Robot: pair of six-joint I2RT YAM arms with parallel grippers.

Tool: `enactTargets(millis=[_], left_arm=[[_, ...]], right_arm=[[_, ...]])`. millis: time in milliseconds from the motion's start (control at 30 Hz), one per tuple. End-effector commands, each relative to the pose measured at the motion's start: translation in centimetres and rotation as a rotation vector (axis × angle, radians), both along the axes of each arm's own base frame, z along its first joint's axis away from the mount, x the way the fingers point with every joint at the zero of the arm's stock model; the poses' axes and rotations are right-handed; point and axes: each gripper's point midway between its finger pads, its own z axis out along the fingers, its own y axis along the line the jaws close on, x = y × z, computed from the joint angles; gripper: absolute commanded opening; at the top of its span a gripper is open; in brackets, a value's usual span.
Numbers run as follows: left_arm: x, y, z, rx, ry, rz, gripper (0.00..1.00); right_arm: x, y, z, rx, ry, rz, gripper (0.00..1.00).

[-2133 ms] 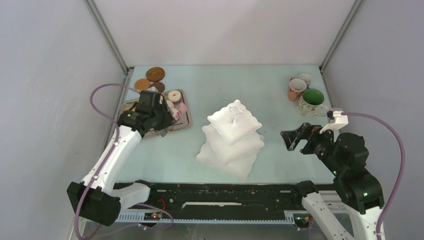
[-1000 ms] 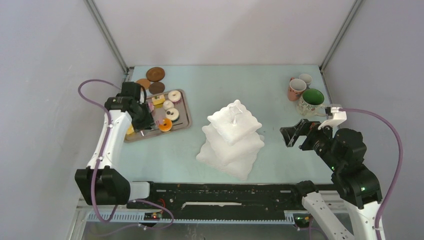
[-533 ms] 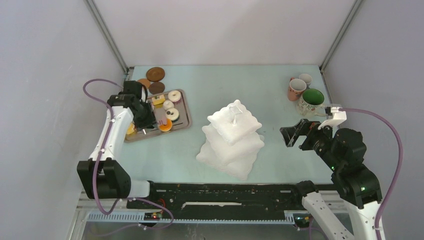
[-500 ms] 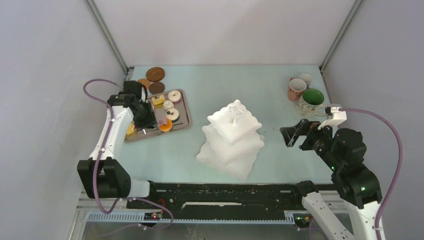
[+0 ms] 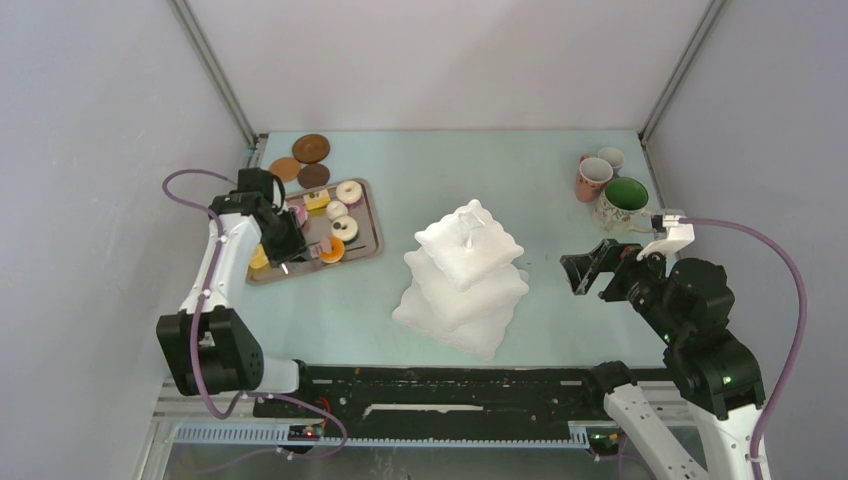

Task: Serve the afternoon tea
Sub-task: Pick up the desert from the tray.

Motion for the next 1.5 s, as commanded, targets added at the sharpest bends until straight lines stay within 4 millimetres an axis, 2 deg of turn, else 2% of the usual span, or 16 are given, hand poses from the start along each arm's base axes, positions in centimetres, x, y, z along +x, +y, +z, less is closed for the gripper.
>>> enactTargets(millis=[0,400,667,933,1233,1467], left_arm=[[0.4,-0.6,0.5,-0.069,-0.06,-0.042,0.44],[0.6,-0.5,2.1,-0.041,-0.122,-0.018,0.47],[0.8,-1.6,1.4,-0.001,-0.098,-0.06,0.47],[1.1,-1.3,1.3,0.069,-0.077,-0.066,0.48],[1.7,-2.8,1.2,0.048,-0.088,-0.101,0.49],[1.8,-2.6,0.7,0.059,-0.073,-0.099,0.5]], right_arm=[[0.2,0.0,1.2,-0.001,-0.047,0.003,1.0],[0.2,0.3,1.1,0.016,-0.032,0.009,1.0],[0.2,0.4,1.2,0.027,-0.031,0.01,1.0],[-0.1,0.2,1.1,0.027,-0.027,0.002,1.0],[0.0,0.2,1.0,0.025,-0.027,0.001,1.0],[-0.1,0.0,0.9,0.02,-0.025,-0.004,1.0]])
